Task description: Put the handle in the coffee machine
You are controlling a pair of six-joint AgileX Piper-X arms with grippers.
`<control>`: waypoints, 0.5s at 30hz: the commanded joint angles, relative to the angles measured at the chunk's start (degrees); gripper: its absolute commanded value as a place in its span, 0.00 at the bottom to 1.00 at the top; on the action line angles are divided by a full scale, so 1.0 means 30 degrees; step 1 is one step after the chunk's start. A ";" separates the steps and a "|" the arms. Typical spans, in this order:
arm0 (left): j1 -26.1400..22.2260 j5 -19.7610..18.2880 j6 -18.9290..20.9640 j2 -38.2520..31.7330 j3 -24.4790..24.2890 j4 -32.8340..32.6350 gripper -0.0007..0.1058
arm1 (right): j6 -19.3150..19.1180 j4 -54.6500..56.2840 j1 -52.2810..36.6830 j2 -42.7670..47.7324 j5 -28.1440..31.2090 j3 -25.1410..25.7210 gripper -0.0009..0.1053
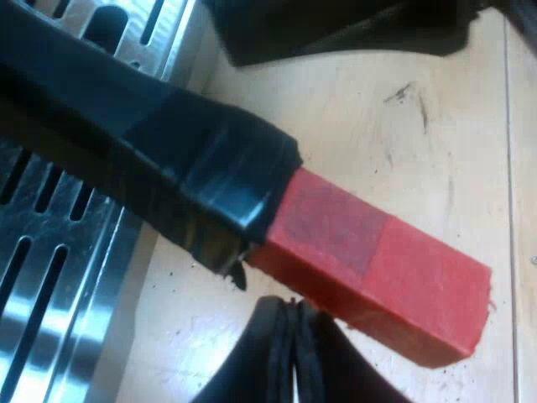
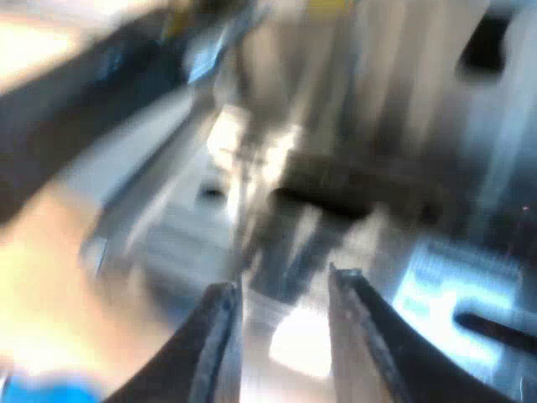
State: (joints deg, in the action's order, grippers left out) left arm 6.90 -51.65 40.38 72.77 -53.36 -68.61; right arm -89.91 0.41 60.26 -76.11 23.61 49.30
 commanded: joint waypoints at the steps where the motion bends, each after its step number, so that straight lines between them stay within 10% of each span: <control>1: 0.1142 -0.1555 0.1179 -0.0264 -0.0099 0.0453 0.01 | 0.0087 0.2466 -0.0016 0.1587 -0.1594 0.0010 0.29; 8: 0.2660 0.0922 0.4861 -0.0264 -0.0099 0.2590 0.01 | 0.0087 0.4447 0.0021 0.3990 -0.2162 0.0010 0.32; 15: 0.4357 0.3076 0.8815 -0.0264 -0.0099 0.4300 0.01 | 0.0050 0.5229 0.0021 0.5737 -0.2224 0.0010 0.66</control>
State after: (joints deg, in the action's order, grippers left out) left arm 16.76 -38.82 63.40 72.09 -52.67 -60.29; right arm -89.53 15.85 60.26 -59.34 17.35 49.30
